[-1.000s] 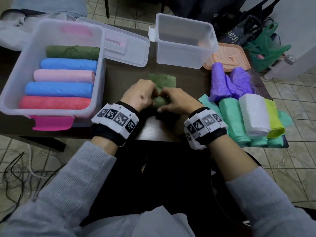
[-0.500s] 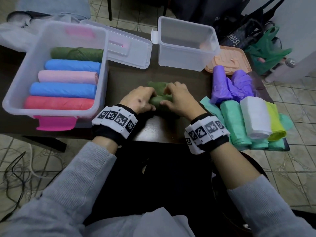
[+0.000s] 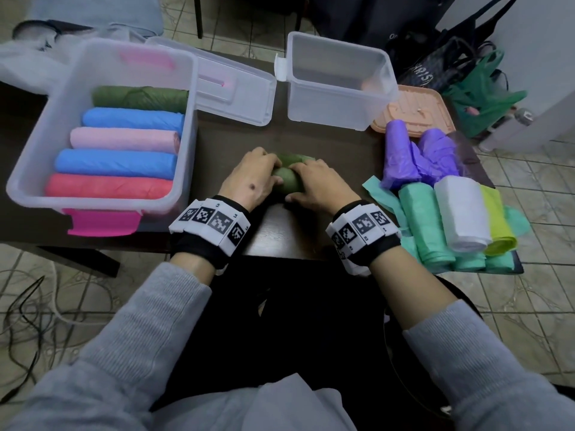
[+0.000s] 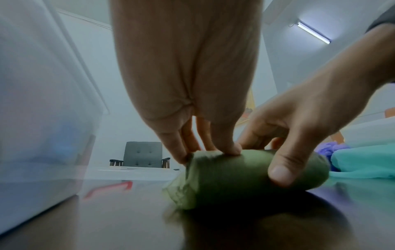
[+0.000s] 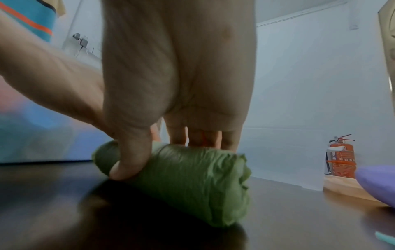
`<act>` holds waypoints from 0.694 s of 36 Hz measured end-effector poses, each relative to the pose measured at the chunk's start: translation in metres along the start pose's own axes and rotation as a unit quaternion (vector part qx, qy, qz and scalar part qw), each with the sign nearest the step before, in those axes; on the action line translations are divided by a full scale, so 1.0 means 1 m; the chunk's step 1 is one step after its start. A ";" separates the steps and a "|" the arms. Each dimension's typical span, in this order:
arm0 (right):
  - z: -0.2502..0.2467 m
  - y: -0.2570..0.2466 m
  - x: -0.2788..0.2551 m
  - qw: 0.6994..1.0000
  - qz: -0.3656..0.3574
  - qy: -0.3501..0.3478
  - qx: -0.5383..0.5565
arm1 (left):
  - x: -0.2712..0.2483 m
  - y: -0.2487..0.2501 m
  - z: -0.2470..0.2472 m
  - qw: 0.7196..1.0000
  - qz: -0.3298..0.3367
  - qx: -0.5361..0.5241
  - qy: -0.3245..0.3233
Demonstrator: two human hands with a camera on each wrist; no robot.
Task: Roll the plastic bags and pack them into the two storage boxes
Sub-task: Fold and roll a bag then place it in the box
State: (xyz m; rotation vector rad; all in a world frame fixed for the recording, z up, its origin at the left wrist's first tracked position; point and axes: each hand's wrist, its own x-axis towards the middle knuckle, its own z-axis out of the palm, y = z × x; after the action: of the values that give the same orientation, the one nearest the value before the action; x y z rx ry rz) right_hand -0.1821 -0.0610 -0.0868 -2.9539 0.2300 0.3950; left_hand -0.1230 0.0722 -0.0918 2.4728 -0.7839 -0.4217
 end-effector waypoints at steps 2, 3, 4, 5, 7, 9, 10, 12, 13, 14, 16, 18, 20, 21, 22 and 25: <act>-0.003 0.001 0.000 1.000 -0.012 -0.018 0.012 | -0.001 0.000 -0.003 1.000 -0.001 -0.007 -0.010; -0.005 0.002 0.000 0.999 -0.017 -0.033 0.021 | -0.001 0.000 -0.004 1.000 0.001 -0.010 -0.016; -0.008 0.002 -0.001 0.998 -0.018 -0.048 0.032 | -0.002 -0.001 -0.005 1.000 0.002 -0.014 -0.022; -0.010 0.003 -0.002 0.997 -0.014 -0.065 0.042 | -0.002 -0.001 -0.006 0.999 0.001 -0.020 -0.028; -0.013 0.006 -0.004 0.995 -0.005 -0.085 0.060 | -0.003 -0.002 -0.006 0.999 -0.003 -0.033 -0.039; -0.015 0.007 -0.003 0.995 -0.002 -0.084 0.059 | -0.003 -0.004 -0.006 0.998 -0.005 -0.047 -0.043; -0.015 0.007 -0.003 0.995 -0.001 -0.083 0.053 | -0.003 -0.004 -0.006 0.998 -0.005 -0.050 -0.043; -0.016 0.006 -0.002 0.994 0.013 -0.087 0.067 | -0.004 -0.004 -0.007 0.998 -0.005 -0.054 -0.044; -0.016 0.005 -0.001 0.992 0.021 -0.092 0.086 | -0.004 -0.004 -0.007 0.997 -0.005 -0.059 -0.044; -0.015 0.004 0.000 0.990 0.026 -0.095 0.100 | -0.004 -0.005 -0.007 0.997 -0.007 -0.064 -0.043; -0.010 0.003 0.003 0.990 0.031 -0.106 0.091 | -0.004 -0.005 -0.006 0.997 -0.006 -0.069 -0.041; -0.005 0.001 0.004 0.992 0.026 -0.103 0.066 | -0.003 -0.006 -0.005 0.996 -0.006 -0.074 -0.039; -0.001 0.000 0.003 0.995 0.014 -0.076 0.056 | -0.004 -0.006 -0.005 0.996 -0.005 -0.080 -0.038; 0.000 0.000 0.001 0.997 0.003 -0.062 0.049 | -0.004 -0.006 -0.004 0.996 -0.006 -0.082 -0.037; 0.001 0.000 -0.001 0.998 -0.010 -0.051 0.040 | -0.004 -0.006 -0.004 0.996 -0.005 -0.085 -0.036; 0.006 -0.002 -0.009 0.999 -0.040 -0.020 0.009 | -0.005 -0.005 -0.004 0.996 -0.004 -0.087 -0.029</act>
State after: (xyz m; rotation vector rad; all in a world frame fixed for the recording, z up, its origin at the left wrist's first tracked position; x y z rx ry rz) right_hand -0.1922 -0.0570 -0.0899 -2.9227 0.1099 0.4391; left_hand -0.1225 0.0802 -0.0907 2.3113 -0.7273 -0.5436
